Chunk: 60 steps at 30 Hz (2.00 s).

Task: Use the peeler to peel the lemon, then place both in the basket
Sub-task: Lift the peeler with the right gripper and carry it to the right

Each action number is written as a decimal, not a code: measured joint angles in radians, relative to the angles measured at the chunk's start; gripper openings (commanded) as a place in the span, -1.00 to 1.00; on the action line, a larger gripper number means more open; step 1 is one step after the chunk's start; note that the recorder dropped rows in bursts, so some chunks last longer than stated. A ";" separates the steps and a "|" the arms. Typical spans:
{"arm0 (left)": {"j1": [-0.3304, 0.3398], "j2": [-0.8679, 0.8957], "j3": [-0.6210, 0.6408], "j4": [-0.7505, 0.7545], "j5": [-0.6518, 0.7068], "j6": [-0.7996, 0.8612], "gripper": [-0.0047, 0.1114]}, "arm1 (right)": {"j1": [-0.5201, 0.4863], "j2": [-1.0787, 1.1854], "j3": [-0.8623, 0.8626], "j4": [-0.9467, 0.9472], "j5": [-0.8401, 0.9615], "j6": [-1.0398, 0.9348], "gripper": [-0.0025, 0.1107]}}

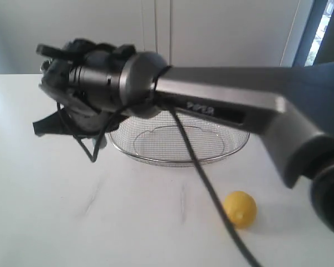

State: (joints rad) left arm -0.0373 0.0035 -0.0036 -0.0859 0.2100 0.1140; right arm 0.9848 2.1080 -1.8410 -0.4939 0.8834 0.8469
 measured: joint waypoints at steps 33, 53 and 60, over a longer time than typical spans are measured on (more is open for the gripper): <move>0.000 0.000 0.000 0.000 0.000 0.000 -0.91 | -0.068 -0.700 0.356 0.279 0.337 -0.897 -0.96; 0.000 0.000 0.000 0.000 0.000 0.000 -0.91 | -0.510 -1.113 0.933 0.331 0.216 -0.890 -0.96; 0.000 0.000 0.000 0.000 0.000 0.000 -0.91 | -0.862 -0.959 1.012 0.740 0.140 -1.296 -0.96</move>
State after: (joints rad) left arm -0.0373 0.0035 -0.0036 -0.0859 0.2100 0.1140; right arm 0.1230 1.1491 -0.8289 0.2465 1.0230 -0.4487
